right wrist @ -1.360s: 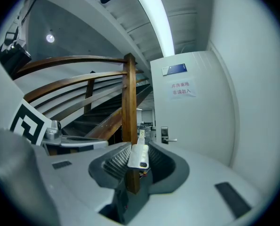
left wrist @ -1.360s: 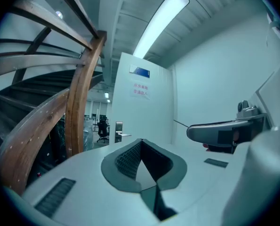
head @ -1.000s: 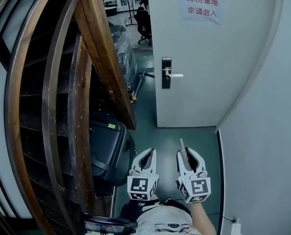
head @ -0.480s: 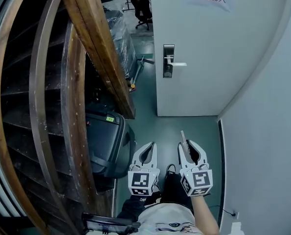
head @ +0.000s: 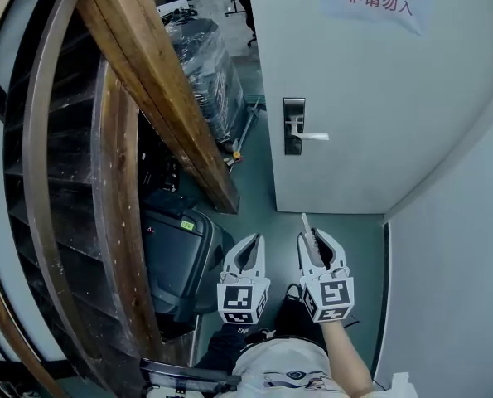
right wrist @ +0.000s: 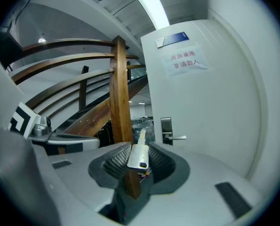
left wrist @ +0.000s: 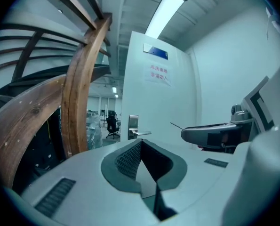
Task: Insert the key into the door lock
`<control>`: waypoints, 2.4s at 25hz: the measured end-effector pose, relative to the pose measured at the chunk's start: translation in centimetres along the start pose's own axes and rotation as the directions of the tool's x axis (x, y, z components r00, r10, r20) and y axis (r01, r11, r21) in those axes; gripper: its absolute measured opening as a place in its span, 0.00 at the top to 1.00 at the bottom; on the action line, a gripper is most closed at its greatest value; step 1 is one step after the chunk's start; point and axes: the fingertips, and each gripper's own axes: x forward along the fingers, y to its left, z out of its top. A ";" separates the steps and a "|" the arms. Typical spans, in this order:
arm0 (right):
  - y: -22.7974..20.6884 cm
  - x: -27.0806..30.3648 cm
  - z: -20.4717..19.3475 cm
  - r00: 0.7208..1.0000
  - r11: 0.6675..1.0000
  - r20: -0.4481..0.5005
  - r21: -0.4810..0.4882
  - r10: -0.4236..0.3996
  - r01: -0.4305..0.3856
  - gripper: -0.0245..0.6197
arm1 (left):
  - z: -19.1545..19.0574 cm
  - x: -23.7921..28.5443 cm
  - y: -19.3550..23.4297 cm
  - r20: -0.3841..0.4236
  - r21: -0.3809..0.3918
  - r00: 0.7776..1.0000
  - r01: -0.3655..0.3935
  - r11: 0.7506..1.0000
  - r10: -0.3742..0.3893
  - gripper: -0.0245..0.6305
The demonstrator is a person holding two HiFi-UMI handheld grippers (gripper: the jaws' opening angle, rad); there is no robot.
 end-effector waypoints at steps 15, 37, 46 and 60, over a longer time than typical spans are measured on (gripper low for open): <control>-8.7 18.2 -6.6 0.991 0.999 -0.132 -0.042 -0.004 -0.001 0.78 | -4.8 10.7 4.8 -0.043 -0.021 0.996 -0.075 0.997 0.074 0.96; -16.4 33.6 -11.4 0.986 0.983 -0.101 -0.138 -0.132 0.118 0.78 | -15.6 15.4 12.5 -0.055 -0.056 0.997 -0.062 0.996 0.059 0.96; -17.4 35.0 -12.1 0.982 0.985 -0.128 -0.121 -0.139 0.124 0.78 | -16.0 16.2 13.3 -0.059 -0.059 0.996 -0.069 0.996 0.065 0.96; -17.8 37.6 -10.3 0.930 0.935 -0.105 0.002 -0.352 0.354 0.78 | -15.0 16.3 14.1 -0.075 -0.069 0.993 -0.096 0.993 0.091 0.96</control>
